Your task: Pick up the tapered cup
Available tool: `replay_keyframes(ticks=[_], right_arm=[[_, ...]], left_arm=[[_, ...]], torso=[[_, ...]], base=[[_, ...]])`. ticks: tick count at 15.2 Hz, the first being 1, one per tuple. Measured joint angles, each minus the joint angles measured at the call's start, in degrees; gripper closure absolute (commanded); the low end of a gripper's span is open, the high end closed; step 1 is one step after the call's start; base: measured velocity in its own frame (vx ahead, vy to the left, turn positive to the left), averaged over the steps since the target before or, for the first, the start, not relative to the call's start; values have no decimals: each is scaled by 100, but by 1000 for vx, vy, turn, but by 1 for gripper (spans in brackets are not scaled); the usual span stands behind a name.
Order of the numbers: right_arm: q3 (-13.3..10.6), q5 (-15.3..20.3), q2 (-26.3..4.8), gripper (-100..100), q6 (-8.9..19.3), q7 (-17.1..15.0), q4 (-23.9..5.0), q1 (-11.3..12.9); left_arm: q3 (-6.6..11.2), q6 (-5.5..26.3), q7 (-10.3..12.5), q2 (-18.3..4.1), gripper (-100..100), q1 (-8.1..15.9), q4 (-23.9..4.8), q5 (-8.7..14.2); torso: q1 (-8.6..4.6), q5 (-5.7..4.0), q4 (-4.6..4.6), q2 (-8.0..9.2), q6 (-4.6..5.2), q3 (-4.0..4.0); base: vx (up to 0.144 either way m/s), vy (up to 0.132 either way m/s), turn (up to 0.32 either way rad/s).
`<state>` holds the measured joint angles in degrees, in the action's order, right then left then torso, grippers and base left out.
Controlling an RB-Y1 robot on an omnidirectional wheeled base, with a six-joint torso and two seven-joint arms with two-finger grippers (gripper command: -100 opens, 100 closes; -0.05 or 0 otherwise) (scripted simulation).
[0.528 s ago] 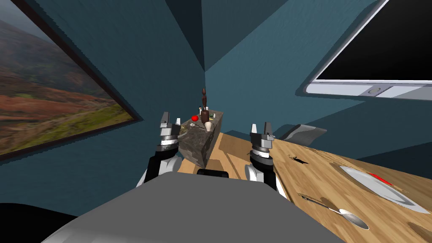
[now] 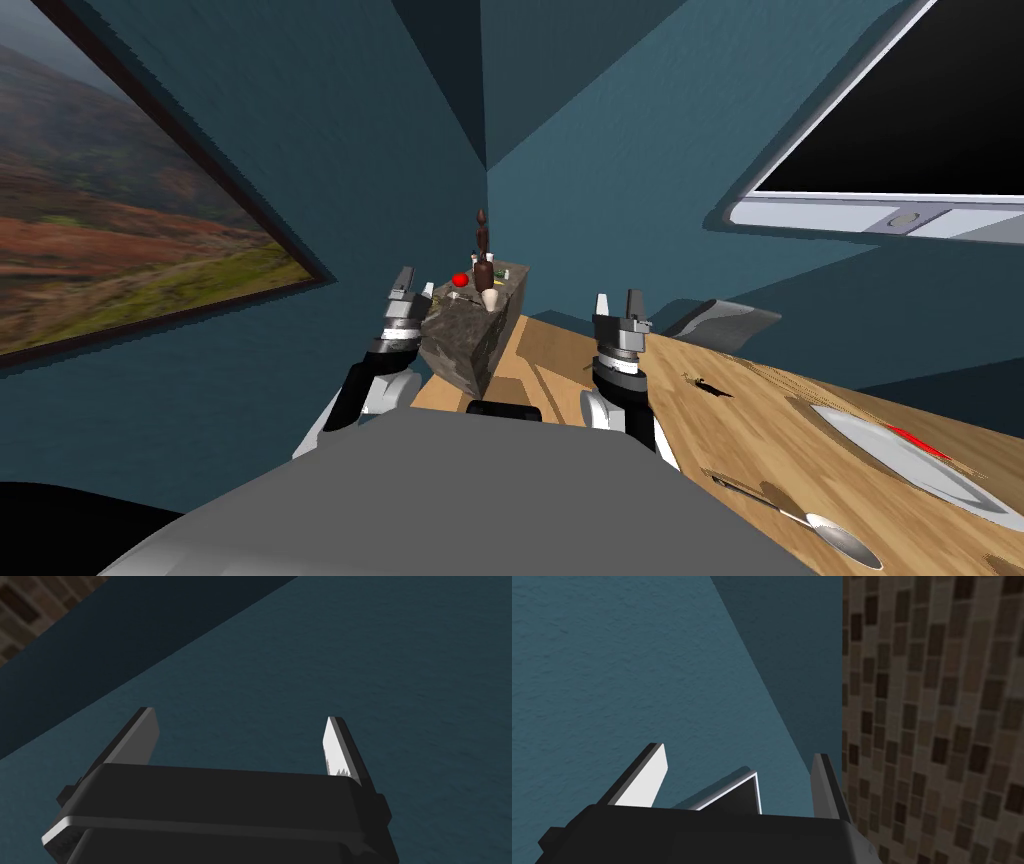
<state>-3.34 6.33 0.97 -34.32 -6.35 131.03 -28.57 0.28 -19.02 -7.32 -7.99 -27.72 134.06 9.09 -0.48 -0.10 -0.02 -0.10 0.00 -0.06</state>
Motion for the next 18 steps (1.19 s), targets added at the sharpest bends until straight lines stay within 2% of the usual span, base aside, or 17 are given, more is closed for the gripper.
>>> replay_keyframes(ticks=[8, 18], right_arm=[[0, 0, 0, 0, 0, 0, 0, 0], [0, 0, -1, 0, 0, 0, 0, 0]], left_arm=[[190, 849, 240, -533, -100, 57, 91, 338], [406, 1934, 511, -1015, -100, 145, 166, 735]], torso=[[6, 1, -1, -5, 0, -3], [19, 3, -3, -14, 0, -8]], base=[[26, -86, 44], [38, -74, 43]])
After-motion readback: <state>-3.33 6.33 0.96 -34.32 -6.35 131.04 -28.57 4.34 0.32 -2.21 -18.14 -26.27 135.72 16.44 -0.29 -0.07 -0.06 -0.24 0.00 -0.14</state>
